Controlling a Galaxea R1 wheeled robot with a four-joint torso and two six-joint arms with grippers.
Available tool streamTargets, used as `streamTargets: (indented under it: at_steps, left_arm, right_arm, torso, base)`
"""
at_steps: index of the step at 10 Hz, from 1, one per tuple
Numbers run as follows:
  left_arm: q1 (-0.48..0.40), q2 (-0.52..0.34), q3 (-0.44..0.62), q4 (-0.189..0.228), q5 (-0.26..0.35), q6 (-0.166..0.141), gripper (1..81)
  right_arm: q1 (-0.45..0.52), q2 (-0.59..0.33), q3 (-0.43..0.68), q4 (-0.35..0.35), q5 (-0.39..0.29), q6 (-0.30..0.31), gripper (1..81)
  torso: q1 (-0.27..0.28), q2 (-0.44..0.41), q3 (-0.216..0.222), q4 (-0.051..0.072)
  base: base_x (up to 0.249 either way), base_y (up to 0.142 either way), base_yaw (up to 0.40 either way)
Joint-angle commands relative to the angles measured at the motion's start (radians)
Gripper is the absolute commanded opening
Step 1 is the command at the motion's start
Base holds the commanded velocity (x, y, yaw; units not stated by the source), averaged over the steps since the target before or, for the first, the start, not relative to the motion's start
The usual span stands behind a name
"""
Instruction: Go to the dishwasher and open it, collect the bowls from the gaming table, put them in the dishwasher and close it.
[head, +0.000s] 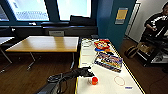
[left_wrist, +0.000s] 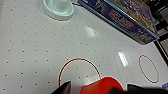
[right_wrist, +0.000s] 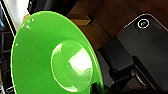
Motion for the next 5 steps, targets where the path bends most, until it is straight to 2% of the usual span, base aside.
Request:
streamTargets:
  at_steps: [1,5]
  left_arm:
    - [-0.165,0.068,0.055,0.054,-0.005,0.004,81.1]
    - [-0.165,0.068,0.055,0.054,0.002,0.004,81.1]
  right_arm:
    - [0.055,-0.045,0.015,-0.018,-0.083,0.001,1.0]
    - [0.058,-0.039,0.012,-0.022,-0.086,0.001,1.0]
  torso:
    - [0.000,0.000,0.000,0.000]
    - [0.000,0.000,0.000,0.000]
  base:
    - [0.000,0.000,0.000]
    - [0.000,0.000,0.000]
